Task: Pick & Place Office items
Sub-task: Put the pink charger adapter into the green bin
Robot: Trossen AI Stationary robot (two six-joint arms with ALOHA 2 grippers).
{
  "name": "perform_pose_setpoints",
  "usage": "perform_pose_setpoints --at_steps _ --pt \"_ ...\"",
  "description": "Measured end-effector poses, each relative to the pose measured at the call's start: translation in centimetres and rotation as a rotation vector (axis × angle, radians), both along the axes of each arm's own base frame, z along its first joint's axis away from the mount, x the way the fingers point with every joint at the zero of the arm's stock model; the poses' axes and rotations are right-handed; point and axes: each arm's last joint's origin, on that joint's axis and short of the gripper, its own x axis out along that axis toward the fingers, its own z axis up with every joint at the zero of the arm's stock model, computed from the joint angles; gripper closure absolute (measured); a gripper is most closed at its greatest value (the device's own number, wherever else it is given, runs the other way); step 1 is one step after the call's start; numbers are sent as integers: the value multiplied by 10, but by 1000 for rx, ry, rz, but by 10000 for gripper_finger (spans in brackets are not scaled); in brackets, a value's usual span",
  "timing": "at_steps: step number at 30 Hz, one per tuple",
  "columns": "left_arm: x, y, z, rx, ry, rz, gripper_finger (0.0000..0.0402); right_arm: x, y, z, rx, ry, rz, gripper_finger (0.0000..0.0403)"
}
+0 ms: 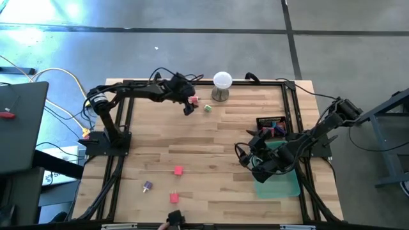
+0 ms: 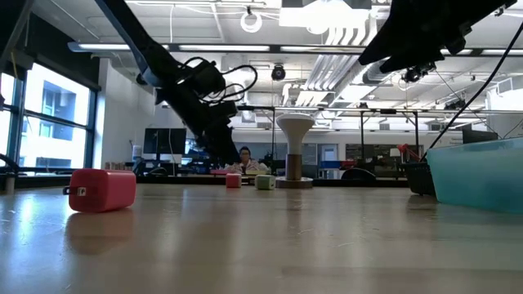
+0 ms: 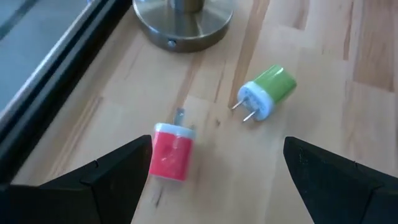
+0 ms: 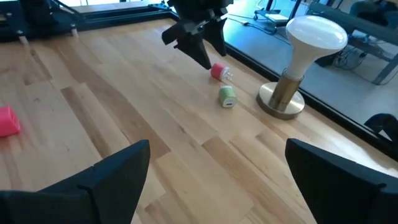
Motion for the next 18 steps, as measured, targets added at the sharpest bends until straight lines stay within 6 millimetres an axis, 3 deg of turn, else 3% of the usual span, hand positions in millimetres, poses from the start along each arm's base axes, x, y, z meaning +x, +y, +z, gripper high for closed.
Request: perform_pose_setpoints --at_steps 9,18 --pt "4 -4 1 214 112 69 46 1 0 0 3 -11 -2 41" --pt "3 1 3 179 63 116 46 1 0 1 -2 -14 -5 41"
